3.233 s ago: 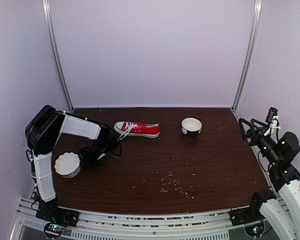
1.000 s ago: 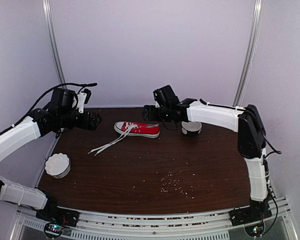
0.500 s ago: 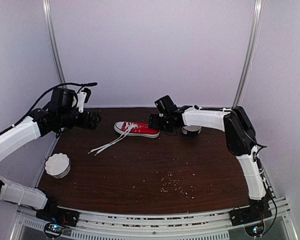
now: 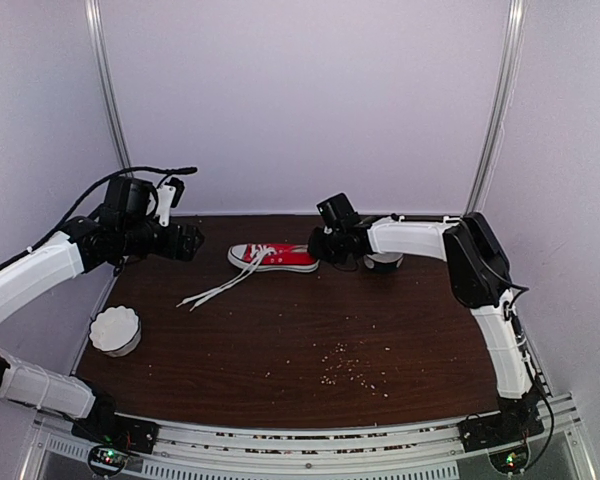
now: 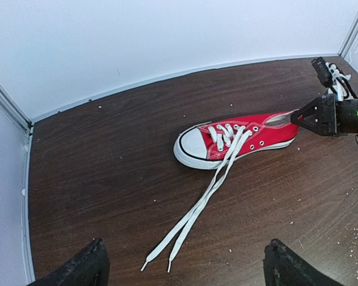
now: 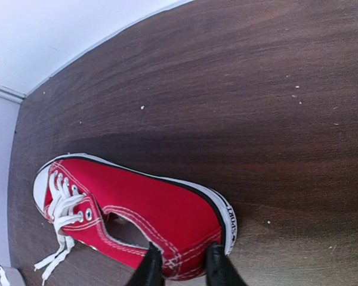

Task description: Tie the shoes

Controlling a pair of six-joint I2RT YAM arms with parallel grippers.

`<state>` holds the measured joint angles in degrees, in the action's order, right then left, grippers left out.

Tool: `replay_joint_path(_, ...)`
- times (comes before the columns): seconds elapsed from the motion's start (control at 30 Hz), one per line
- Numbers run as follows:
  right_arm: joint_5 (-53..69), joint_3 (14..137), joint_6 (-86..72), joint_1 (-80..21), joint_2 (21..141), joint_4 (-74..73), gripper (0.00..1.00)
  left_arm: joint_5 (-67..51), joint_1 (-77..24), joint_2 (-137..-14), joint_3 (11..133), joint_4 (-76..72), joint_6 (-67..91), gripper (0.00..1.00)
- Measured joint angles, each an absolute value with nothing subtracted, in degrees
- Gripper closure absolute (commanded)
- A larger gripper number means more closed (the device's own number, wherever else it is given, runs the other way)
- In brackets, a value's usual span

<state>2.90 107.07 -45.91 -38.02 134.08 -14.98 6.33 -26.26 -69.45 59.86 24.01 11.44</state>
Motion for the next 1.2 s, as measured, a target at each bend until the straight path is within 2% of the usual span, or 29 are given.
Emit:
replay_joint_path(0.07,3.68,106.65,-46.0,-37.63,134.08,-14.06,1.0,6.37,-26.26,-69.45,59.86,24.01,11.29,0.08)
replay_joint_path(0.37,8.47,101.8,-44.88,-35.77,132.92,-8.14,1.0,5.04,-26.26,-70.15,59.83,23.29,10.07,0.13)
replay_joint_path(0.6,15.11,96.42,-38.37,-35.4,129.1,-8.4,1.0,-0.69,-26.26,-84.36,66.35,24.51,8.32,0.14)
replay_joint_path(0.7,18.46,88.4,-33.41,-35.27,123.15,-8.69,1.0,-3.4,-26.26,-85.73,66.0,24.99,7.86,0.13)
replay_joint_path(0.83,23.42,79.33,-24.53,-35.83,113.16,-13.85,1.0,-6.28,-26.26,-81.6,64.31,24.16,6.35,0.15)
replay_joint_path(1.03,29.56,71.85,-7.73,-42.24,99.18,-25.06,1.0,-10.41,-26.26,-79.7,64.14,22.72,4.99,0.28)
replay_joint_path(1.2,34.04,67.96,1.8,-47.92,91.7,-34.24,1.0,-13.1,-26.39,-81.82,64.12,23.88,4.75,0.29)
